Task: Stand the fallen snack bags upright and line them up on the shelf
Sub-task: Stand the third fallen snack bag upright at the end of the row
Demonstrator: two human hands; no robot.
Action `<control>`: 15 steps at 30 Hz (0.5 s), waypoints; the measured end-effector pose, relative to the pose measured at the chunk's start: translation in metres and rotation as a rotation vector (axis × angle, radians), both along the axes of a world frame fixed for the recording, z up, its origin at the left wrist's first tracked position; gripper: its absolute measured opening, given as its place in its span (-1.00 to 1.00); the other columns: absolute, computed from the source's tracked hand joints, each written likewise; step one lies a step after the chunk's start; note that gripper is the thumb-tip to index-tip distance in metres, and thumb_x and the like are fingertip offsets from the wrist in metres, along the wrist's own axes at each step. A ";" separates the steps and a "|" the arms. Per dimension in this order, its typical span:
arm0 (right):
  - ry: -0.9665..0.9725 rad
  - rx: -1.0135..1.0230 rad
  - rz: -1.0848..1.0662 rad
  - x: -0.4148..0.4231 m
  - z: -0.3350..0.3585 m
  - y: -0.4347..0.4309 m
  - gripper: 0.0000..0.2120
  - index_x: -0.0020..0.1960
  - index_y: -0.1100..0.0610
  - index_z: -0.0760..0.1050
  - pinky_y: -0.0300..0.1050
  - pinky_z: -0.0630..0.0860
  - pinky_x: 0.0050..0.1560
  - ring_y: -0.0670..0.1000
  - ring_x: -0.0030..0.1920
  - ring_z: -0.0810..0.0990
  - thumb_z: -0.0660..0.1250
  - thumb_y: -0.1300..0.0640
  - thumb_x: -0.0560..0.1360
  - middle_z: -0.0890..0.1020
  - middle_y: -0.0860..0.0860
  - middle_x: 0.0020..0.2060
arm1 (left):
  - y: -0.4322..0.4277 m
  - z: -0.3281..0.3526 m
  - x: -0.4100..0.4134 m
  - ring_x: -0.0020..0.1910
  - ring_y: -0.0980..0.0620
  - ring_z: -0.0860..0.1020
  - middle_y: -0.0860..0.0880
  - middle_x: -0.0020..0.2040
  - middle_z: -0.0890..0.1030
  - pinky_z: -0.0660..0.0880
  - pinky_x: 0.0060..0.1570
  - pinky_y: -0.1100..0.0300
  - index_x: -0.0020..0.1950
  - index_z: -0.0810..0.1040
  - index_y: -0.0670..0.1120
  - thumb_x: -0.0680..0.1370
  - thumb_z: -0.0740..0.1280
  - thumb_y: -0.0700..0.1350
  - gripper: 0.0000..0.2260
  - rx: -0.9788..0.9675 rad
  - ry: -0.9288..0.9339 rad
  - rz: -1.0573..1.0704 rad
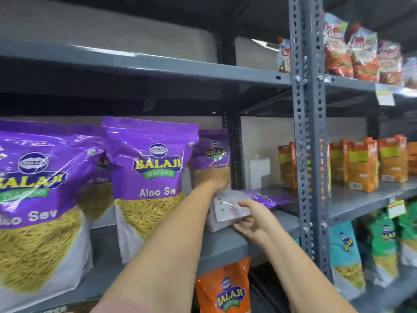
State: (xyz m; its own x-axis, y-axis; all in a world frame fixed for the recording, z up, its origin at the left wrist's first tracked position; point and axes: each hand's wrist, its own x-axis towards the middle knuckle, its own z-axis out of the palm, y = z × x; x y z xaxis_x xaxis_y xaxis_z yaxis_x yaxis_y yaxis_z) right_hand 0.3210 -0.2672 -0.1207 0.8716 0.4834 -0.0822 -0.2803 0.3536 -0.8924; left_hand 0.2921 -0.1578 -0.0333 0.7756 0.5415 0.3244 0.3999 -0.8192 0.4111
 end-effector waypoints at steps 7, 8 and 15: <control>-0.034 -0.040 -0.091 0.022 0.001 0.000 -0.65 0.20 0.10 0.43 0.01 0.40 0.18 0.18 0.29 0.48 0.37 0.18 0.43 0.49 0.14 0.26 | 0.034 -0.026 0.058 0.37 -0.23 0.43 -0.18 0.52 0.31 0.40 0.34 -0.13 0.48 0.33 -0.11 0.32 0.06 0.25 -0.22 -0.092 0.286 0.048; -0.049 -0.055 -0.111 0.026 -0.001 0.001 -0.65 0.19 0.09 0.44 0.01 0.41 0.14 0.18 0.30 0.49 0.37 0.16 0.42 0.51 0.14 0.28 | 0.034 -0.026 0.063 0.41 -0.21 0.39 -0.15 0.55 0.26 0.35 0.37 -0.13 0.50 0.29 -0.07 0.31 0.06 0.28 -0.18 -0.111 0.300 0.061; -0.154 0.000 -0.193 0.034 0.005 0.000 -0.63 0.28 0.29 0.46 -0.15 0.49 -0.28 0.07 -0.26 0.57 0.29 0.31 0.47 0.61 0.16 -0.11 | 0.039 -0.033 0.096 0.29 -0.22 0.48 -0.13 0.37 0.48 0.39 0.31 -0.14 0.34 0.47 -0.08 0.15 0.28 0.13 -0.24 -0.298 0.095 0.056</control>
State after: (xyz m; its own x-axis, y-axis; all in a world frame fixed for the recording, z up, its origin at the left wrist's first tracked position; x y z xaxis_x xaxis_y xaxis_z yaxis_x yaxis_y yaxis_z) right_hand 0.3554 -0.2673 -0.1155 0.9499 0.3069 0.0589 -0.0681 0.3872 -0.9195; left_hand 0.3882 -0.1187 -0.0667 0.7610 0.6447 0.0725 0.4893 -0.6438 0.5883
